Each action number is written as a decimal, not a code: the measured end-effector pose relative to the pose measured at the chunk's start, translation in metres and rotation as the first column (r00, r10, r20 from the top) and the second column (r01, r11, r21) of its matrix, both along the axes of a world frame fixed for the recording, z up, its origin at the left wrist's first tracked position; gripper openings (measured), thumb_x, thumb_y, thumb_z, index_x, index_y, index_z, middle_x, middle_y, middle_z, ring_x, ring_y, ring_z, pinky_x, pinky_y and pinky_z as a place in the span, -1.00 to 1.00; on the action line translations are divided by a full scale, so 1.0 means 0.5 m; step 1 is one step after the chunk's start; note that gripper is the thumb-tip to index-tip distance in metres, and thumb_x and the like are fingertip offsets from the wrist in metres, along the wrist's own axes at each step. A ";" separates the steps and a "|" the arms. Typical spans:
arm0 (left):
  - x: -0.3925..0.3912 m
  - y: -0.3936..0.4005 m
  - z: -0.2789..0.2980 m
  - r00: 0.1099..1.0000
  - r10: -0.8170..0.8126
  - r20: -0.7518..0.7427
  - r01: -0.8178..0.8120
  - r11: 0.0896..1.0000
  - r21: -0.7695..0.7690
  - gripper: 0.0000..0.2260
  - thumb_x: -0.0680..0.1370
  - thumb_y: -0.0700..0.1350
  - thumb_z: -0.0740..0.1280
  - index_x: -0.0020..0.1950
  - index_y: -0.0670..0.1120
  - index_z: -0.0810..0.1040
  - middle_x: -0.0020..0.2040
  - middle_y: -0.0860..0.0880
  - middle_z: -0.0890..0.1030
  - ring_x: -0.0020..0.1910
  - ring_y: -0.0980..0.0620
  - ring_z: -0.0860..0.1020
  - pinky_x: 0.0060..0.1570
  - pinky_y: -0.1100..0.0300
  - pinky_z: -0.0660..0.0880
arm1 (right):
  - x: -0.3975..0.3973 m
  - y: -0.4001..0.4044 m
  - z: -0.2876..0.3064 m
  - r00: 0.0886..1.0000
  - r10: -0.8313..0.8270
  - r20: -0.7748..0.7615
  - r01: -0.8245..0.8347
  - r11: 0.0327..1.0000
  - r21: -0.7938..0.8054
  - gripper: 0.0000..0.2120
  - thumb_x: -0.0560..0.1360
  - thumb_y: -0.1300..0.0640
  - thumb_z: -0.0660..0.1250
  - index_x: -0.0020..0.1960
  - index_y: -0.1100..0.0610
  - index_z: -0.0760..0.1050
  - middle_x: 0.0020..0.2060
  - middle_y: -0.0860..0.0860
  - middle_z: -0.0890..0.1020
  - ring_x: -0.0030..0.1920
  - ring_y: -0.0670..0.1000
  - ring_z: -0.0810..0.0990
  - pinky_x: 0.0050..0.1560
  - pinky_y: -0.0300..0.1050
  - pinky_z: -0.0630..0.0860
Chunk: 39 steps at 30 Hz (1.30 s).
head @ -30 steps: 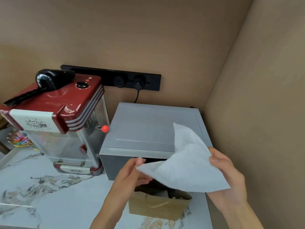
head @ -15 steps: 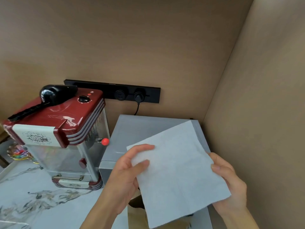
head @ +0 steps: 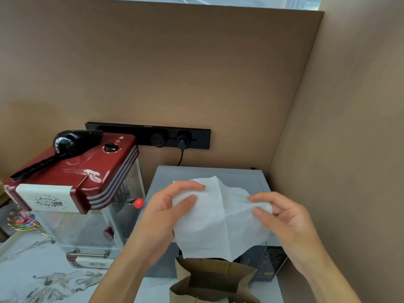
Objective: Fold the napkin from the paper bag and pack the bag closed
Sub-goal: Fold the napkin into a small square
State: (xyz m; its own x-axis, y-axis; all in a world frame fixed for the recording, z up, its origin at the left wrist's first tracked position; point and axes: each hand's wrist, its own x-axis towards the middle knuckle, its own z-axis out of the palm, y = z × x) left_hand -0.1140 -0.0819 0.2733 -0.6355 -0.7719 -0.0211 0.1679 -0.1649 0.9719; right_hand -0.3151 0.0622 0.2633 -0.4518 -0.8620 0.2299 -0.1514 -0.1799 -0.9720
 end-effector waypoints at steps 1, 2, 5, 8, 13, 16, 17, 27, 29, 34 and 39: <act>0.001 -0.002 0.003 1.000 -0.011 -0.010 0.011 1.000 -0.012 -0.83 0.54 -0.11 0.37 0.08 0.05 0.69 0.07 0.16 0.65 0.09 -0.07 0.64 -0.13 0.10 0.64 | -0.002 -0.002 -0.001 0.999 -0.014 -0.033 0.014 1.000 0.006 -0.77 0.45 -0.01 0.47 0.07 0.06 0.68 -0.27 0.16 0.68 -0.22 -0.04 0.62 -0.20 -0.22 0.53; 0.001 -0.005 0.004 0.999 -0.034 -0.028 0.033 0.999 -0.023 -0.80 0.51 -0.09 0.40 0.12 0.05 0.68 0.11 0.12 0.65 0.07 -0.05 0.67 -0.11 0.08 0.65 | -0.004 -0.005 -0.001 0.998 -0.030 -0.049 0.030 1.000 0.007 -0.75 0.44 -0.03 0.48 0.06 0.05 0.68 -0.24 0.24 0.66 -0.21 0.02 0.59 -0.18 -0.17 0.51; 0.005 -0.008 0.004 0.989 -0.127 -0.071 0.124 0.991 -0.042 -0.62 0.42 -0.16 0.50 0.22 0.05 0.64 0.17 0.05 0.67 0.12 -0.04 0.68 -0.04 0.05 0.65 | -0.008 -0.013 0.001 0.997 -0.070 -0.016 0.069 0.997 -0.014 -0.79 0.42 0.01 0.44 0.02 0.03 0.70 -0.17 0.05 0.73 -0.19 -0.01 0.62 -0.18 -0.26 0.55; 0.002 -0.008 -0.004 0.996 -0.084 -0.020 0.083 0.994 -0.073 -0.61 0.40 -0.22 0.52 0.16 0.11 0.66 0.16 0.09 0.67 0.11 0.03 0.68 -0.04 0.10 0.66 | -0.005 -0.020 0.009 0.996 -0.090 -0.011 0.090 0.996 -0.021 -0.81 0.44 0.06 0.42 0.03 0.02 0.70 -0.15 0.00 0.74 -0.20 0.03 0.67 -0.22 -0.28 0.58; -0.016 0.001 -0.010 0.888 0.421 0.182 -0.190 0.699 -0.689 -0.73 0.52 -0.03 0.43 0.15 0.25 0.50 0.35 0.20 0.42 0.29 0.24 0.46 0.19 0.34 0.47 | 0.000 -0.029 0.028 0.984 -0.174 -0.037 0.173 0.984 -0.037 -0.81 0.58 0.07 0.32 0.11 -0.11 0.66 -0.24 0.19 0.70 -0.22 0.17 0.63 -0.19 -0.07 0.49; -0.027 0.035 -0.013 0.926 0.361 0.111 -0.103 0.523 -0.846 -0.55 0.44 0.27 0.39 0.30 0.36 0.37 0.51 0.26 0.21 0.46 0.36 0.17 0.27 0.52 0.19 | 0.004 -0.046 0.046 0.976 -0.196 -0.091 0.198 0.980 0.017 -0.74 0.66 0.10 0.22 0.09 -0.18 0.64 -0.15 0.37 0.57 -0.24 0.13 0.50 -0.20 -0.02 0.36; -0.032 0.047 -0.017 0.946 0.306 0.110 -0.059 0.494 -0.867 -0.46 0.41 0.33 0.39 0.35 0.37 0.34 0.54 0.28 0.17 0.50 0.32 0.14 0.29 0.48 0.16 | 0.006 -0.053 0.051 0.970 -0.212 -0.118 0.216 0.976 0.021 -0.71 0.66 0.12 0.20 0.08 -0.20 0.64 -0.15 0.29 0.62 -0.24 0.16 0.54 -0.24 -0.02 0.40; -0.076 0.052 -0.055 0.951 0.303 0.063 -0.051 0.355 -0.934 -0.48 0.54 -0.12 0.28 0.51 0.07 0.35 0.51 0.09 0.40 0.53 0.10 0.29 0.43 0.09 0.38 | 0.020 -0.087 0.094 0.939 -0.252 -0.234 0.279 0.956 0.089 -0.65 0.64 0.21 0.14 0.05 -0.10 0.66 0.00 -0.23 0.68 0.04 -0.19 0.58 -0.03 -0.32 0.45; -0.073 0.048 -0.050 0.957 0.289 0.028 -0.113 0.457 -0.882 -0.58 0.55 -0.15 0.23 0.39 0.11 0.52 0.35 0.23 0.55 0.40 0.27 0.43 0.34 0.29 0.40 | 0.024 -0.088 0.097 0.954 -0.197 -0.228 0.220 0.972 0.080 -0.72 0.66 0.12 0.17 0.10 -0.09 0.64 -0.06 -0.23 0.69 -0.05 -0.24 0.61 -0.12 -0.37 0.49; -0.065 0.049 -0.011 0.989 0.134 -0.060 -0.143 0.971 -0.193 -0.76 0.50 0.22 0.31 -0.03 0.18 0.73 -0.16 0.13 0.75 -0.14 0.14 0.70 -0.08 0.27 0.57 | 0.020 -0.079 0.091 0.948 0.023 0.317 0.003 0.996 -0.084 -0.55 0.55 -0.22 0.17 0.30 0.05 0.45 0.04 0.18 0.74 -0.13 0.27 0.73 -0.41 -0.08 0.58; -0.047 0.027 0.002 0.981 0.097 -0.166 -0.033 0.936 0.350 -0.70 0.53 0.06 0.38 0.15 -0.08 0.68 0.10 -0.15 0.73 0.05 -0.17 0.71 -0.19 0.03 0.68 | 0.003 -0.071 0.037 0.953 -0.238 0.186 0.209 0.964 0.163 -0.39 0.35 -0.34 0.39 0.33 -0.24 0.33 0.17 -0.17 0.66 0.11 -0.10 0.65 0.11 -0.04 0.55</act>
State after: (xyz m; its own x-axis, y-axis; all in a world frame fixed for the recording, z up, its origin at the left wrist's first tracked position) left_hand -0.1374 -0.0685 0.2743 -0.6017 -0.7771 -0.1843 0.3547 -0.4668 0.8101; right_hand -0.3135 0.0266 0.2816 -0.6610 -0.7503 -0.0020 0.0305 -0.0242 -0.9992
